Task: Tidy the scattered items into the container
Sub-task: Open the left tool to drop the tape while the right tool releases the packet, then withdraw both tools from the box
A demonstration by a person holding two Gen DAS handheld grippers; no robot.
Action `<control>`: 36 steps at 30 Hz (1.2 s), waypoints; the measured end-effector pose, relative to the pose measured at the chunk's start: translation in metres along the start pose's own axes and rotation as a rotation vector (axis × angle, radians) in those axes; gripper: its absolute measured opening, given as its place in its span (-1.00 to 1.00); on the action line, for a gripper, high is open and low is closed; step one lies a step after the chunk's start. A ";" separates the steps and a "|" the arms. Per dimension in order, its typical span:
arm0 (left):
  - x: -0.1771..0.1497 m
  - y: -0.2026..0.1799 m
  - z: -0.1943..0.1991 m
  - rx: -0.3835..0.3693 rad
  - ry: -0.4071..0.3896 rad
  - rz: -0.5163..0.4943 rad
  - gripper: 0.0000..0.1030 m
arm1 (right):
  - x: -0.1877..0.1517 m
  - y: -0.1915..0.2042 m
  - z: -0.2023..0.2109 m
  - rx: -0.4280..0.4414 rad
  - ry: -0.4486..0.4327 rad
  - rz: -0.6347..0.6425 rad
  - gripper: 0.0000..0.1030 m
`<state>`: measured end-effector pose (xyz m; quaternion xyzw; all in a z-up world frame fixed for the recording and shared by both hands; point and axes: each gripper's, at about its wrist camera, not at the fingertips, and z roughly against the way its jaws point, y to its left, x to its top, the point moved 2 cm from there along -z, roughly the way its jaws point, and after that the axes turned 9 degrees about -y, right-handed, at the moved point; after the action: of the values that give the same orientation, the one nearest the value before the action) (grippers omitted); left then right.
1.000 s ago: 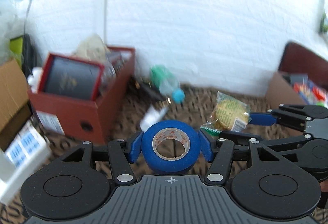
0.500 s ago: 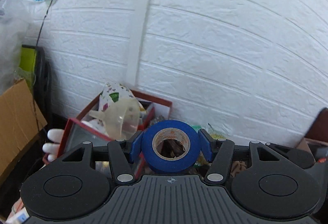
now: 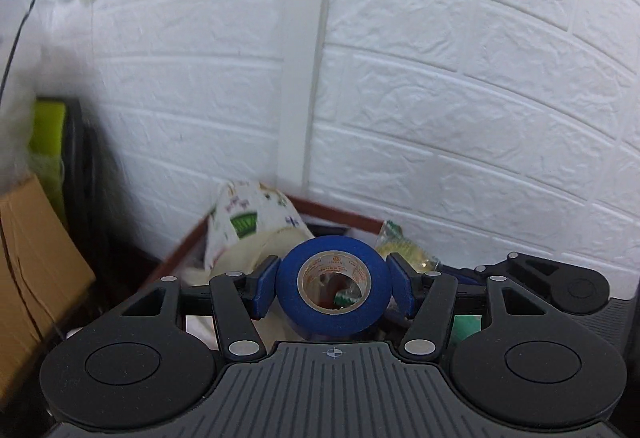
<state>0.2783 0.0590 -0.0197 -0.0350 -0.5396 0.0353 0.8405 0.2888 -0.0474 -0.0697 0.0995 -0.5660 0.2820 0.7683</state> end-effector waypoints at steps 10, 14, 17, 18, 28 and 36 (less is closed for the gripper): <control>-0.006 0.011 -0.021 0.039 0.015 -0.055 0.52 | -0.005 0.004 -0.033 0.027 -0.008 0.000 0.18; -0.006 0.010 -0.009 0.003 -0.006 0.019 0.91 | -0.009 -0.002 -0.024 0.015 0.004 0.001 0.39; -0.006 0.009 0.001 -0.006 -0.024 0.035 1.00 | -0.010 -0.007 -0.011 0.002 -0.023 -0.026 0.73; -0.007 0.009 0.004 -0.005 -0.023 0.038 1.00 | -0.010 -0.008 -0.007 0.006 -0.028 -0.033 0.77; -0.017 -0.005 0.050 0.026 -0.019 0.009 1.00 | -0.010 0.002 0.036 0.012 0.018 -0.057 0.99; -0.040 -0.001 0.126 0.067 -0.051 -0.030 1.00 | -0.017 0.029 0.103 -0.008 0.138 -0.118 0.99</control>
<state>0.1471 0.0562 -0.0039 0.0019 -0.5597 0.0417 0.8277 0.1861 -0.0775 -0.0549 0.1097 -0.5059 0.2403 0.8212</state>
